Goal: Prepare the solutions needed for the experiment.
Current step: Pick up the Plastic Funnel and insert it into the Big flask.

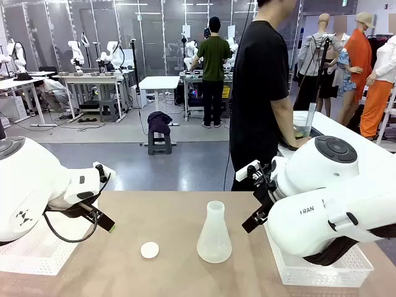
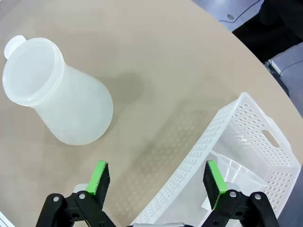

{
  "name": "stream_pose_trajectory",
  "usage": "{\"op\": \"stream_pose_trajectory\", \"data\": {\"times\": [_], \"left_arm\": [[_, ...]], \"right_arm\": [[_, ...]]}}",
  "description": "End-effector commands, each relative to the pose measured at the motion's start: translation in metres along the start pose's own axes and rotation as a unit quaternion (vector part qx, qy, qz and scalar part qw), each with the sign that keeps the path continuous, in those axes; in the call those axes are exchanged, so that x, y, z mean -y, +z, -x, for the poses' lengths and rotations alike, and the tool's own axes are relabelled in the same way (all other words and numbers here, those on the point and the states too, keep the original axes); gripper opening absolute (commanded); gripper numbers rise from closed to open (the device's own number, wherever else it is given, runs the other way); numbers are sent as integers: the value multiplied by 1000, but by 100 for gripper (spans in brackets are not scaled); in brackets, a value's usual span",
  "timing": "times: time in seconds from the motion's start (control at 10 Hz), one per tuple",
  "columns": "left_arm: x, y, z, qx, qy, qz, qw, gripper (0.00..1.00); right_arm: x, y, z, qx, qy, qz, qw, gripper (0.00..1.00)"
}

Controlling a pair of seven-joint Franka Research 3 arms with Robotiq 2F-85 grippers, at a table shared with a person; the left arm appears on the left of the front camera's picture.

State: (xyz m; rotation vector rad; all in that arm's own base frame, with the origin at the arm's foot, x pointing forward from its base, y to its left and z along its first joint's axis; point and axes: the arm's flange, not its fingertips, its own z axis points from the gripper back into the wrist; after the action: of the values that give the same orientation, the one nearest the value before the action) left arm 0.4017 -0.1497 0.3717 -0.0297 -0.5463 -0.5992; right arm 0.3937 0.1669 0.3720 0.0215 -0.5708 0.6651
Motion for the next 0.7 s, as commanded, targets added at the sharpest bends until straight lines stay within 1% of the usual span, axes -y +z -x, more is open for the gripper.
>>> {"op": "stream_pose_trajectory", "data": {"times": [0.0, 0.6], "left_arm": [[0, 0, 0, 0, 0, 0, 1000, 100], [0, 0, 0, 0, 0, 0, 1000, 100]], "right_arm": [[0, 0, 0, 0, 0, 0, 1000, 100], [0, 0, 0, 0, 0, 0, 1000, 100]]}}
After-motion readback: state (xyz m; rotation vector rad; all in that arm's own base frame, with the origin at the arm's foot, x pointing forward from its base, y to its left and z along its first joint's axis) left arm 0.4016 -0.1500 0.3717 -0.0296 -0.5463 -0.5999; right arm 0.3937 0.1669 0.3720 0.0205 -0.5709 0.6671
